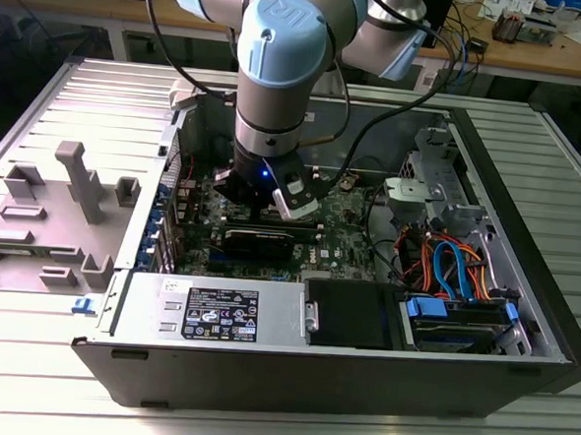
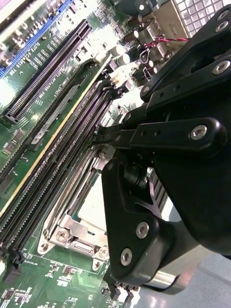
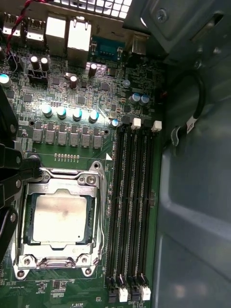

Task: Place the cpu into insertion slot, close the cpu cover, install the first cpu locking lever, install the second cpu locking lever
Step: 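Install the second cpu locking lever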

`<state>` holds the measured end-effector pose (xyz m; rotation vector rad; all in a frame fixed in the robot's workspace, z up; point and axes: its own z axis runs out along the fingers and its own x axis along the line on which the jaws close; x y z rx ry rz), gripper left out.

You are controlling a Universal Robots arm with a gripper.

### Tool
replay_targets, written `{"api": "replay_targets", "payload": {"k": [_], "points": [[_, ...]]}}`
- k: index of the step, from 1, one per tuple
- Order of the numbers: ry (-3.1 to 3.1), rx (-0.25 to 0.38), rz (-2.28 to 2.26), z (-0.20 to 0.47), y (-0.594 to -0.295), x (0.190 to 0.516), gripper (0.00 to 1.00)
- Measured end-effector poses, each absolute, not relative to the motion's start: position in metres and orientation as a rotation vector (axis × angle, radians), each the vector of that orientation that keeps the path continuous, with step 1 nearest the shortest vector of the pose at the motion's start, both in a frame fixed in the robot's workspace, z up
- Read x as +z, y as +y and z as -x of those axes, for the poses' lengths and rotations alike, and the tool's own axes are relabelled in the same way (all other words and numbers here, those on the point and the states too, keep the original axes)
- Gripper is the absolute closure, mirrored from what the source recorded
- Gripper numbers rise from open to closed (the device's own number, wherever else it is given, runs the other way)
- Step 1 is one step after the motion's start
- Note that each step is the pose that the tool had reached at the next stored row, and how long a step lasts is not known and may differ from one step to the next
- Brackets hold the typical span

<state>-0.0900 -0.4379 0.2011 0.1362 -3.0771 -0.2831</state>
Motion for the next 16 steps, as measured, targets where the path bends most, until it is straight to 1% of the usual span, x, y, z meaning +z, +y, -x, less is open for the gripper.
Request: {"api": "replay_targets", "payload": {"k": [3, 5, 8, 16], "points": [[-3.077, -0.282, -0.136, 0.090, -0.438, 0.201, 0.89], [-3.079, -0.262, -0.135, 0.090, -0.438, 0.201, 0.89], [-3.081, -0.215, -0.135, 0.090, -0.438, 0.202, 0.89], [-3.081, -0.209, -0.134, 0.090, -0.437, 0.223, 0.89]]}}
